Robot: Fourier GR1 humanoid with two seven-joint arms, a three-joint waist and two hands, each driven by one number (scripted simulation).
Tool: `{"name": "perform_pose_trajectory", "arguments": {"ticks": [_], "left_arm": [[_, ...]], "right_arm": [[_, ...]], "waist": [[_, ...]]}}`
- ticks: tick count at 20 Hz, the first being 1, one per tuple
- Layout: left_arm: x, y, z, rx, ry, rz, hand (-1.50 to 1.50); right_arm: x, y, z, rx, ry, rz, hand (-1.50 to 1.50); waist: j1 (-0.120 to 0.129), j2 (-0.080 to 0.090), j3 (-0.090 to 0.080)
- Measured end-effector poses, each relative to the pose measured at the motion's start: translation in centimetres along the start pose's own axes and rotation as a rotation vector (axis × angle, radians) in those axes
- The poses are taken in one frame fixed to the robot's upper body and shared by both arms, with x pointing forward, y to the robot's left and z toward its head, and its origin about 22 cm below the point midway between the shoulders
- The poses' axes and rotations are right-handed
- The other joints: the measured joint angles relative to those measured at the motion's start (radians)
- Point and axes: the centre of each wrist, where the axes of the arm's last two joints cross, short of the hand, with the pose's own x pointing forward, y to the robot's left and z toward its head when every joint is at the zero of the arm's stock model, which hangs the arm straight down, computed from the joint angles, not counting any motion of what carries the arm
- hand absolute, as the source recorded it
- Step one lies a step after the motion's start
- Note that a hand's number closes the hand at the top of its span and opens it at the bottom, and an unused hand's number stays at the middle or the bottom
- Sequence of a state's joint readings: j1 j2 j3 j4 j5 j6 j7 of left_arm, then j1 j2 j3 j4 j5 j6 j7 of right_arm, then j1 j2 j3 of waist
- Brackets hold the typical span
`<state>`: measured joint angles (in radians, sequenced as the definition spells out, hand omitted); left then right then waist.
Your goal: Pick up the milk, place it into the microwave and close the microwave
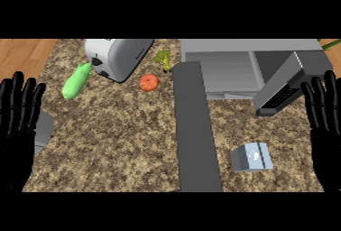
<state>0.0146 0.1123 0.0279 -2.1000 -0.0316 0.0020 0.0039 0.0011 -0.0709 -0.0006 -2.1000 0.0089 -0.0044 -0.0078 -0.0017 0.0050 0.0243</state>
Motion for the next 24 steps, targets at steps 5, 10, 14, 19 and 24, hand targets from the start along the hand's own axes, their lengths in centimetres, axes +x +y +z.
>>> {"name": "perform_pose_trajectory", "arguments": {"ticks": [5, 10, 14, 19, 24], "left_arm": [[0.0, 0.5, -0.8, -0.031, 0.017, 0.010, -1.50], [-0.4, 0.5, 0.7, -0.040, 0.078, 0.187, -1.50], [0.0, 1.3, 2.0, -0.043, 0.096, 0.255, -1.50], [1.2, 3.1, 4.3, -0.043, 0.107, 0.279, -1.50], [2.4, 4.4, 6.7, -0.045, 0.111, 0.290, -1.50]], "right_arm": [[2.3, 0.8, 1.6, -0.079, 0.024, 0.078, -1.50], [4.5, 2.4, 3.1, -0.109, 0.061, 0.087, -1.50], [5.6, 4.3, 3.9, -0.118, 0.096, 0.047, -1.50], [4.9, 4.6, 5.1, -0.165, 0.144, 0.075, -1.50], [4.3, 5.1, 5.8, -0.189, 0.185, 0.113, -1.50]], "waist": [[-0.006, -0.006, -0.018], [-0.001, -0.008, -0.024], [0.002, -0.008, -0.025], [0.004, -0.009, -0.025], [0.007, -0.008, -0.025]]}}
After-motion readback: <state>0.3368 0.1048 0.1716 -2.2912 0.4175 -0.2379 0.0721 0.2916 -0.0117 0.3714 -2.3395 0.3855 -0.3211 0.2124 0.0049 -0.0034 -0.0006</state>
